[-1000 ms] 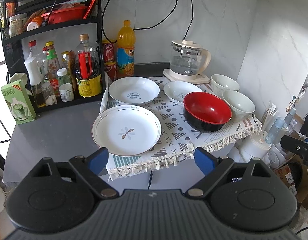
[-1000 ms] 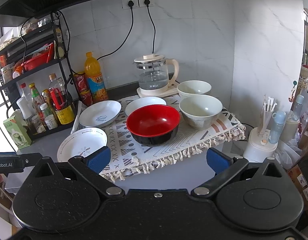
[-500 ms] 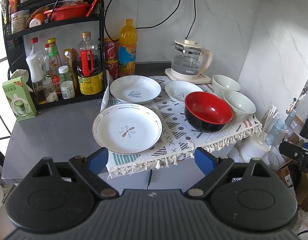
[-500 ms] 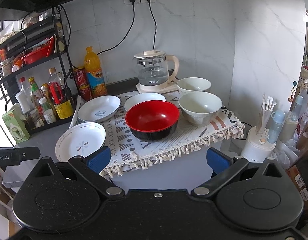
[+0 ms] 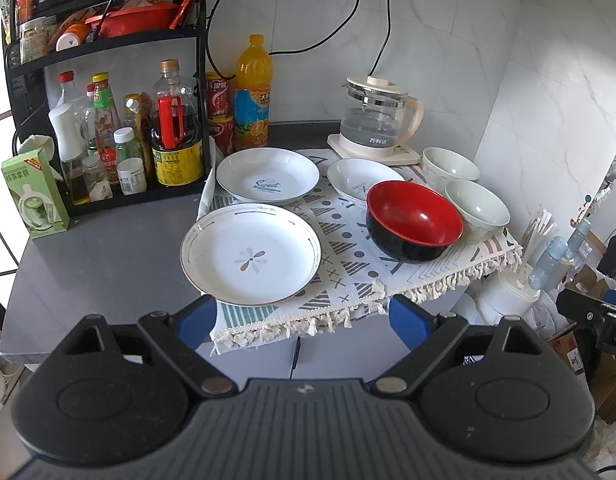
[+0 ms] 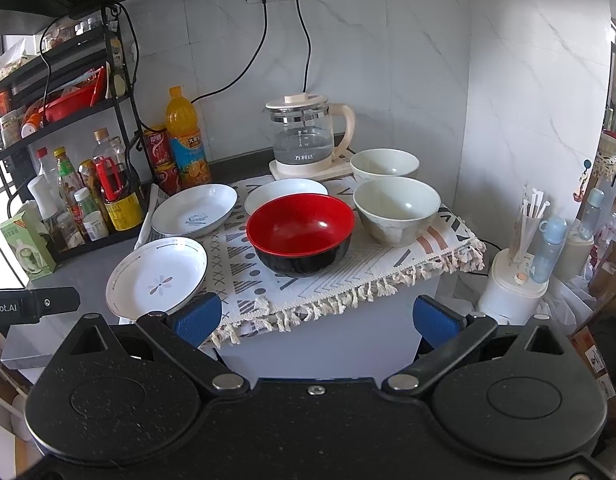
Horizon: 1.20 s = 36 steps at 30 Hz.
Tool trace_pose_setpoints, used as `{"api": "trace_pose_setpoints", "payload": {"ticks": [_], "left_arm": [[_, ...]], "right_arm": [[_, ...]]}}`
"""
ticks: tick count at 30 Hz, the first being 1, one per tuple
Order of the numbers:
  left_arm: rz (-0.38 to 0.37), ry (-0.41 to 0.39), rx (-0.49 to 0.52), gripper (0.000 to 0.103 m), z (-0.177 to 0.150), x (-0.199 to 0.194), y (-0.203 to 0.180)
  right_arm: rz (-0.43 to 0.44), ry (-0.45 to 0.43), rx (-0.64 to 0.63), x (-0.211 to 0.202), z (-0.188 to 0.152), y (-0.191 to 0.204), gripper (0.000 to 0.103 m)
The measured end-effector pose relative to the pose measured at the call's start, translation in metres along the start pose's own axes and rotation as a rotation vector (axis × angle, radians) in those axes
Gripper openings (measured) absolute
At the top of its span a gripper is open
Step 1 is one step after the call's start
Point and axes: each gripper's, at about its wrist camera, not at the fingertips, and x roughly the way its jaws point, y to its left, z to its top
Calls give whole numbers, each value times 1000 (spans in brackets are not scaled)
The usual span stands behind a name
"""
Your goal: Organize plates and bowls
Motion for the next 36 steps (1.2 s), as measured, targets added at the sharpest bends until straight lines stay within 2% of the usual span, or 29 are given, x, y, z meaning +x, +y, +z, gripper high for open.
{"api": "trace_pose_setpoints", "payload": {"ticks": [24,33,36], "left_arm": [[17,10,-31,92,1,5,-5],[25,34,-66,92,12,25,-10],[33,43,-59,92,16,35,-15]], "right_arm": [[0,3,-16,13,5,-15,103],[23,11,-4,30,15,-28,103],[3,17,-9,39,19,-32,103]]}}
